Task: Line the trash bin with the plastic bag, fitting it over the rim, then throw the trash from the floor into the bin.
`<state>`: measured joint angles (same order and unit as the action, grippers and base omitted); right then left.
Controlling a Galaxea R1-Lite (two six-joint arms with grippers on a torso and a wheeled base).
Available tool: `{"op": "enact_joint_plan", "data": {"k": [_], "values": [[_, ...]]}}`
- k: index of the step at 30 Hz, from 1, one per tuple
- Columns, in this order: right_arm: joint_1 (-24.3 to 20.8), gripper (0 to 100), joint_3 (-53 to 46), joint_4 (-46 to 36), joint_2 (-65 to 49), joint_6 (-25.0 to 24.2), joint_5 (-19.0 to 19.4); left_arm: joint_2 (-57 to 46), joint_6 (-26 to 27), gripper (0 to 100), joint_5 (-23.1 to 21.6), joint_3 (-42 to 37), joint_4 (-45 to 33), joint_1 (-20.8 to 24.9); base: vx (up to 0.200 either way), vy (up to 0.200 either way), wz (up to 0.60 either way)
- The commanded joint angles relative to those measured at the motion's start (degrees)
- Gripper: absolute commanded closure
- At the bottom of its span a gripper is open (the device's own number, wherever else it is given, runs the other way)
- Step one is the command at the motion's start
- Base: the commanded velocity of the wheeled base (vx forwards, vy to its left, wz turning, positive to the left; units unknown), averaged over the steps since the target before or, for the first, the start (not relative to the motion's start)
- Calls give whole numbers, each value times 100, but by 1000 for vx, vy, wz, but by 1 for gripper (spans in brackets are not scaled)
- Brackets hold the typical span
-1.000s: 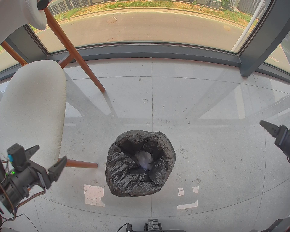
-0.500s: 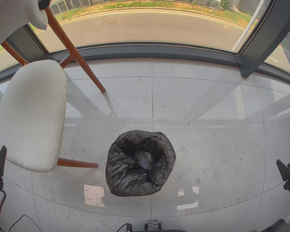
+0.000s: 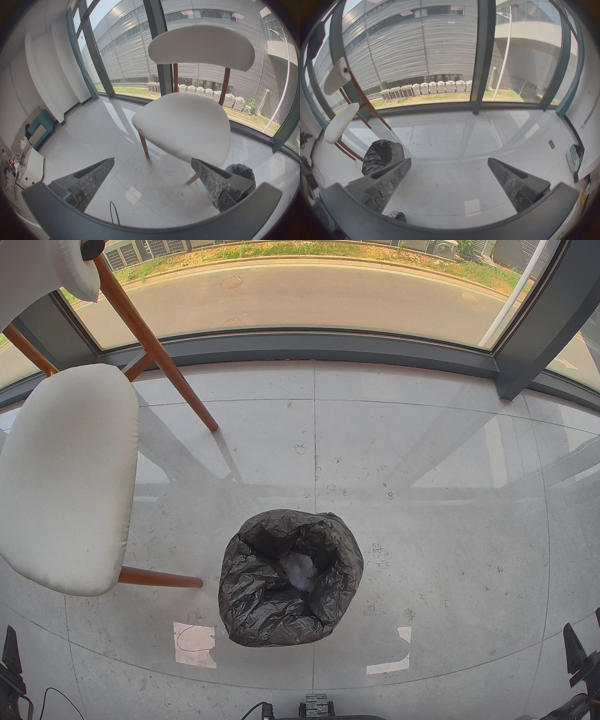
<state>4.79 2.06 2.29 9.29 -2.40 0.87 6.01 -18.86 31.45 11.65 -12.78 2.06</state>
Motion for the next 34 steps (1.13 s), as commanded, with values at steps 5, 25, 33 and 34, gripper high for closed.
{"op": "enact_joint_plan", "data": {"k": [5,25,33,34], "values": [[-57,0,-206,-256,-428,310,-113,-601,629,0,-1853,-902,961,-144,0,0,0],[-488,0,-206,-238,-929,293,-148,-601,1912,0,-3136,-1157,1260,-171,0,0,0],[-488,0,-206,-247,-929,302,-148,-601,1895,0,-3145,-1157,1260,-180,0,0,0],[-488,0,-206,-247,-929,310,-148,-601,1895,0,-3145,-1157,1260,-180,0,0,0]]}}
